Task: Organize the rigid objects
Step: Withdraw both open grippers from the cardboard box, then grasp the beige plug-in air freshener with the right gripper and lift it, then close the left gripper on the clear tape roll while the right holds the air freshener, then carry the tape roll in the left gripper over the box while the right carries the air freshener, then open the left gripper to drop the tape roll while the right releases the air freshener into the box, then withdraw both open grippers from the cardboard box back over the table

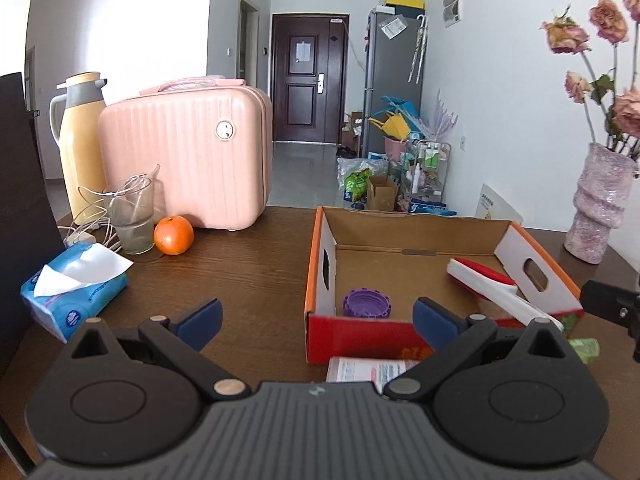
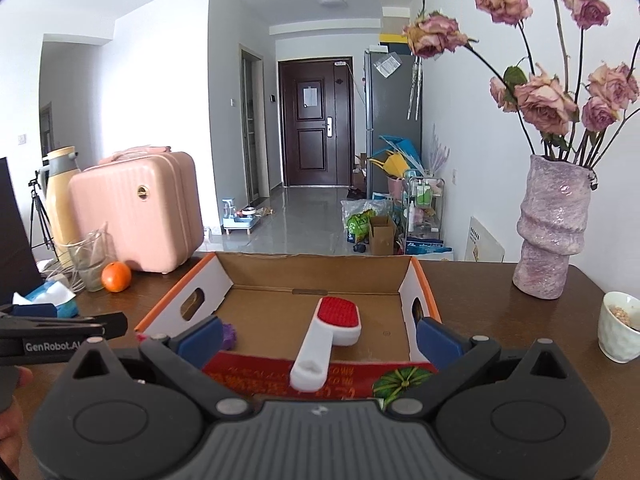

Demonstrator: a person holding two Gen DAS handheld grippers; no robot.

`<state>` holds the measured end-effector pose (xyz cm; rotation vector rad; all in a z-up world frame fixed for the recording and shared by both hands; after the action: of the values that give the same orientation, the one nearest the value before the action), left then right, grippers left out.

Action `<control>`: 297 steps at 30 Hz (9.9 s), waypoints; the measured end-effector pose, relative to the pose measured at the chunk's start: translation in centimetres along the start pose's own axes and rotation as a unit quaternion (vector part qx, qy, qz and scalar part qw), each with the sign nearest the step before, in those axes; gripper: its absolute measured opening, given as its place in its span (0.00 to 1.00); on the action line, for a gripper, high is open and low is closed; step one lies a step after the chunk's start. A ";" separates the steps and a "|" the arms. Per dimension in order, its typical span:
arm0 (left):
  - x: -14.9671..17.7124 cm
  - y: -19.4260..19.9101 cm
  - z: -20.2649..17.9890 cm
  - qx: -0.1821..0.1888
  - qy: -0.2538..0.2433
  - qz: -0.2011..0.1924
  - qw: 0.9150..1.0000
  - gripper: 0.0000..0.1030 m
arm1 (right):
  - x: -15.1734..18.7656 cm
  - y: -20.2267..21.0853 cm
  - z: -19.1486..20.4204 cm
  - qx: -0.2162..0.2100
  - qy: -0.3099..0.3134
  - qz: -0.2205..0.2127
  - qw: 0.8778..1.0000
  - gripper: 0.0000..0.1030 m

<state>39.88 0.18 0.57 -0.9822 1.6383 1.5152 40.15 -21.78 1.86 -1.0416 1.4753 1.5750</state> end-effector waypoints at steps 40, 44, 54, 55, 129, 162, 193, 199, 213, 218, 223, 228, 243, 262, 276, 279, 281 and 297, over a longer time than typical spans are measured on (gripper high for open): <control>10.3 7.6 1.7 0.014 -0.027 0.041 0.999 1.00 | 12.0 8.4 0.4 0.022 0.018 0.062 0.998 1.00; 10.4 7.2 1.8 0.015 -0.025 0.045 0.999 1.00 | 12.0 7.2 0.3 0.020 0.024 0.068 0.997 1.00; 10.5 6.3 1.7 0.012 -0.025 0.054 0.998 1.00 | 12.6 2.0 -0.6 0.009 0.064 0.108 0.992 0.92; 10.5 6.2 1.8 0.013 -0.024 0.054 0.998 1.00 | 12.7 1.4 -0.6 0.004 0.069 0.112 0.991 0.91; 11.0 -3.9 -8.1 0.021 -0.039 0.121 0.992 0.98 | 10.9 1.8 -5.2 0.016 -0.051 0.037 0.998 0.65; 10.0 1.1 -6.5 0.063 -0.054 0.056 0.995 0.42 | 11.1 3.2 -3.4 0.015 -0.045 0.017 0.999 0.65; 4.3 6.1 -5.8 0.088 -0.040 -0.021 0.995 0.42 | 6.1 4.7 -1.7 0.003 -0.031 -0.034 0.999 0.65; 2.0 5.6 -6.3 0.085 -0.032 -0.040 0.995 0.42 | 4.1 3.9 -1.3 0.003 -0.024 -0.043 0.999 0.65; -1.9 0.6 -6.2 0.056 -0.003 -0.043 0.997 0.42 | 0.6 -1.0 -0.5 0.003 -0.019 -0.039 0.999 0.65; -2.7 -1.3 -6.4 0.050 -0.001 -0.040 0.998 0.42 | -0.4 -3.1 -0.7 0.005 -0.026 -0.035 0.999 0.65; -3.4 -3.5 -6.2 0.050 0.006 -0.031 0.998 0.42 | -1.2 -5.3 -1.1 0.024 -0.020 -0.032 0.999 0.65; -3.5 -6.4 -5.9 0.040 0.012 -0.010 0.999 0.42 | -1.6 -7.8 -1.6 0.030 -0.023 -0.014 0.999 0.65; -3.4 -13.5 -5.1 0.008 0.004 0.039 0.999 0.42 | -1.3 -15.0 -2.6 0.043 -0.032 0.043 0.998 0.65; -1.8 -17.1 -4.7 0.006 -0.010 0.075 0.997 0.48 | 0.6 -17.8 -3.2 0.035 -0.045 0.082 0.995 0.66; -2.5 -16.2 -3.9 -0.026 0.002 0.050 0.998 1.00 | 0.3 -17.3 -3.8 0.052 -0.057 0.076 0.994 1.00; -2.6 -16.1 -3.8 -0.027 0.004 0.050 0.998 1.00 | 0.2 -17.2 -3.9 0.052 -0.059 0.073 0.994 1.00; -2.6 -16.0 -3.8 -0.026 0.006 0.050 0.998 1.00 | 0.1 -16.9 -3.9 0.050 -0.061 0.070 0.994 1.00; -3.7 -11.4 -3.8 -0.011 0.012 0.021 1.000 1.00 | -2.1 -12.4 -3.5 0.043 -0.066 0.019 0.997 1.00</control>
<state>51.68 -3.68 -1.30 -0.9865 1.6720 1.5569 52.58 -24.32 -1.35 -0.8484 1.4664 1.5614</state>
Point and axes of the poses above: each gripper's, at about its wrist camera, not at the fingertips, and y roughly against the way its jaws point, z to its left, x to its underside, the point moved 6 cm from there along -y, roughly the way its jaws point, and after that the axes turned 6 degrees about x, right-handed, at the moved point
